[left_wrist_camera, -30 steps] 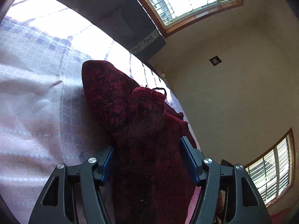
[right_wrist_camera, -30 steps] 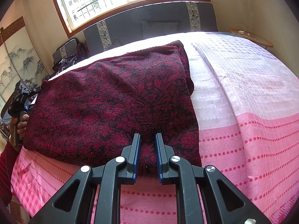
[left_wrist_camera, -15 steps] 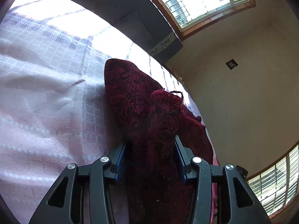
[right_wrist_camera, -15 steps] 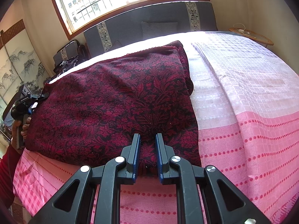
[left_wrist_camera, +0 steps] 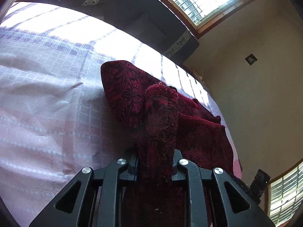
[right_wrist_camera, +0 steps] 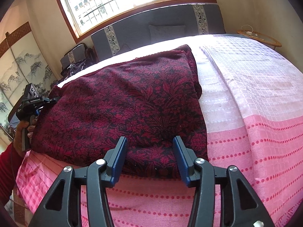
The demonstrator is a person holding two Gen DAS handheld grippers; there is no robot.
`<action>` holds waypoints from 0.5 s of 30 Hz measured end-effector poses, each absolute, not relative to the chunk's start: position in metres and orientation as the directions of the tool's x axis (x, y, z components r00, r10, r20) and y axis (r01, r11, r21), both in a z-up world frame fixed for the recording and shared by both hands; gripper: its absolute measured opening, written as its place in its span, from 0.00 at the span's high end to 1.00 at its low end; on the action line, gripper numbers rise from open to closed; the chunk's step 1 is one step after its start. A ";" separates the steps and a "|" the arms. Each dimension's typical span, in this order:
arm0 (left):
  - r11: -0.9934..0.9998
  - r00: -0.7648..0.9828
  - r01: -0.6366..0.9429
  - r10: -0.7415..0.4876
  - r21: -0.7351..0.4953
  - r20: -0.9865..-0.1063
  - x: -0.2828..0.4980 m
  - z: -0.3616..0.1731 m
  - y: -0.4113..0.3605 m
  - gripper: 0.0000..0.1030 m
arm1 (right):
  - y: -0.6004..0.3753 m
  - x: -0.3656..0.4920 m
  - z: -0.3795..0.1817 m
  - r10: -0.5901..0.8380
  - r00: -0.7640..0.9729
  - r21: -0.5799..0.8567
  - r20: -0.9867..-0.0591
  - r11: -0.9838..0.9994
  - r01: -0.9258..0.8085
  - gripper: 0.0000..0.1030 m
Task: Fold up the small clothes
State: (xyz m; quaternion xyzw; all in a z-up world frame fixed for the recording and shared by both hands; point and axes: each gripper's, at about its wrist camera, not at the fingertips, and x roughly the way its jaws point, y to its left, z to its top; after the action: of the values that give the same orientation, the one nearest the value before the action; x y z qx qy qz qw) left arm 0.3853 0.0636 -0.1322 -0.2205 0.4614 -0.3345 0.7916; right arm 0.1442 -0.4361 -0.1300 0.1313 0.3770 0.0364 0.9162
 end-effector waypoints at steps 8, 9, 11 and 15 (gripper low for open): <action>0.774 0.381 0.341 -0.632 -0.533 -0.674 0.374 -0.098 0.045 0.80 | -0.388 0.150 -0.063 0.281 0.780 0.327 -0.559 0.939 -0.104 0.85; 0.778 0.383 0.336 -0.628 -0.531 -0.677 0.373 -0.095 0.044 0.80 | -0.374 0.159 -0.054 0.330 0.762 0.327 -0.557 0.931 -0.164 0.86; 0.784 0.384 0.329 -0.620 -0.526 -0.684 0.371 -0.091 0.044 0.80 | -0.345 0.185 -0.047 0.391 0.708 0.312 -0.588 0.917 -0.247 0.87; 0.794 0.376 0.322 -0.608 -0.516 -0.700 0.367 -0.080 0.042 0.80 | -0.315 0.259 -0.066 0.423 0.603 0.327 -0.676 0.906 -0.268 0.89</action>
State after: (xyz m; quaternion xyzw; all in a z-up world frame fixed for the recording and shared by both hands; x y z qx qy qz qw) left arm 0.3672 0.0420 -0.0799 -0.1487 0.4807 -0.2848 0.8159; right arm 0.2589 -0.3147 -0.0657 0.0964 0.4010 0.1942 0.8901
